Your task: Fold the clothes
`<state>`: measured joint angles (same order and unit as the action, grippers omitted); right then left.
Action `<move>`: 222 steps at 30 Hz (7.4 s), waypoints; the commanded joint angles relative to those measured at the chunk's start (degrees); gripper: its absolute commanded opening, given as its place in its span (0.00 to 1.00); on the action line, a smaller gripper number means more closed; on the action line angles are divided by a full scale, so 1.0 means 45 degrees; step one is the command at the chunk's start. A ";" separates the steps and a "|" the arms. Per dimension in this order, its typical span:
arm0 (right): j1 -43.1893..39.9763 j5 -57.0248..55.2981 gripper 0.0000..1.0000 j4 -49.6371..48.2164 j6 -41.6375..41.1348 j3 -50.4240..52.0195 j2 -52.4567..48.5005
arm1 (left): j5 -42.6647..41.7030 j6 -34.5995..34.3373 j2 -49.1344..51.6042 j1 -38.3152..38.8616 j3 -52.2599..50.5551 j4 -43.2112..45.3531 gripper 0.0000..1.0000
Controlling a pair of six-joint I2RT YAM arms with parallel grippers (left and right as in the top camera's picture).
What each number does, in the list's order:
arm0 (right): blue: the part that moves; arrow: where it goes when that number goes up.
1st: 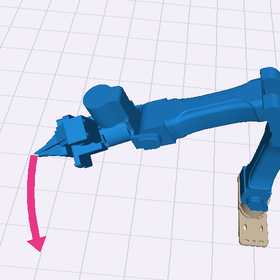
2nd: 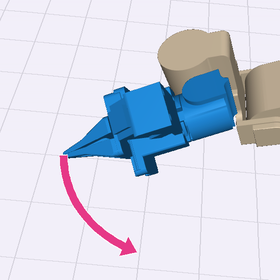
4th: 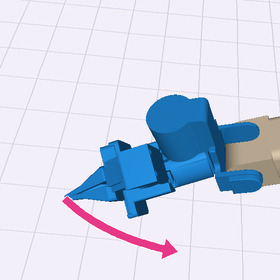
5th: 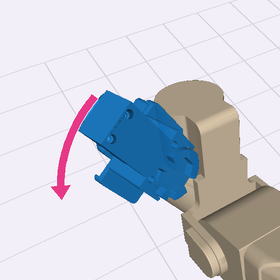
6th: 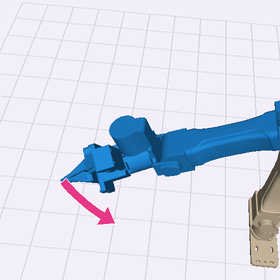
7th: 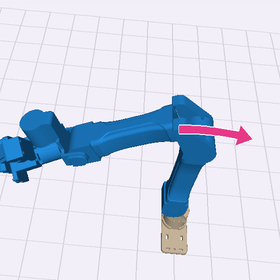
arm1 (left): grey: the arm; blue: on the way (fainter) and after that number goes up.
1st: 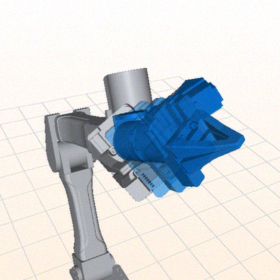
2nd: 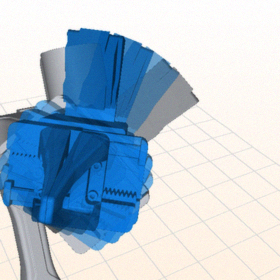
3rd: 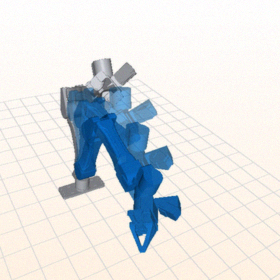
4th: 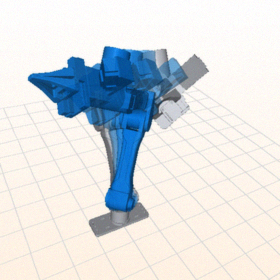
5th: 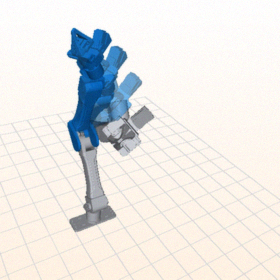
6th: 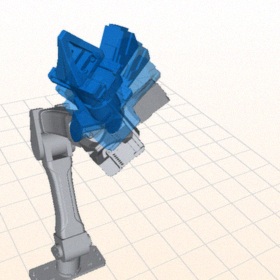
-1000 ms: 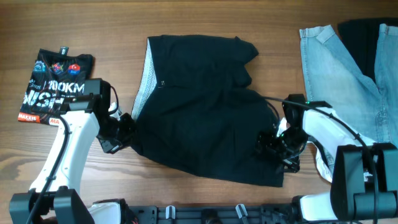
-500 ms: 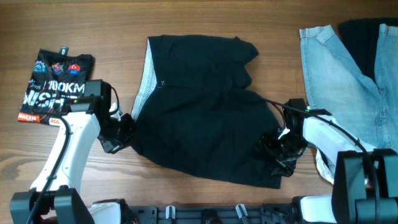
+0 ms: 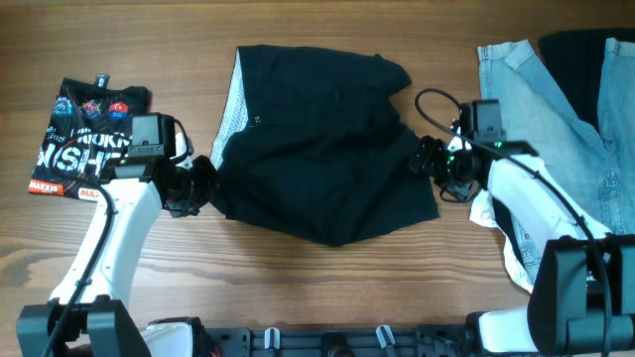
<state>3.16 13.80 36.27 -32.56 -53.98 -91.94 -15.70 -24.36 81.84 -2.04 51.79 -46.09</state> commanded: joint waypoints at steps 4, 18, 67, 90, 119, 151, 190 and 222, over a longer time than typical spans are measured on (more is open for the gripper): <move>-0.0024 -0.0641 0.89 0.4269 -0.0136 -0.1064 0.0330 | -0.0005 -0.0160 -0.0102 0.1243 -0.0034 0.0053 0.04; 0.0393 -0.0112 0.69 0.0379 -0.1525 0.3230 0.0316 | 0.0763 -0.0160 -0.0102 0.1481 -0.0034 -0.1093 0.04; -0.0855 -0.2142 0.04 0.9107 0.3235 -1.2405 0.3871 | 0.2424 0.0379 -0.2322 0.1477 1.3100 -0.4809 0.04; -0.1205 -0.3623 0.04 0.1710 0.3245 -1.4144 -0.1234 | 0.3128 0.2472 0.4697 0.1375 1.4003 0.1477 0.04; -0.1656 -0.3041 0.04 0.8495 0.4007 -0.6771 -0.4022 | 0.3813 0.1987 0.9622 0.0559 1.3488 -1.1128 0.04; -0.1379 -0.1088 0.35 0.6455 0.2181 0.0083 0.0573 | 0.5212 -0.0369 0.3541 -0.0214 0.3657 -0.7101 0.65; -0.1379 -0.0325 0.43 0.4469 0.2890 0.0073 0.0563 | -0.1472 0.2040 0.7169 0.0345 0.3682 0.3934 0.24; -0.1379 -0.0466 0.44 0.4192 0.2851 0.0073 0.0563 | 0.1540 0.1540 0.3779 -0.1404 0.3677 0.1447 0.04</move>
<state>-2.85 11.57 55.37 -20.27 -53.69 -89.97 -17.96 -12.36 99.20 -8.14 68.42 -37.34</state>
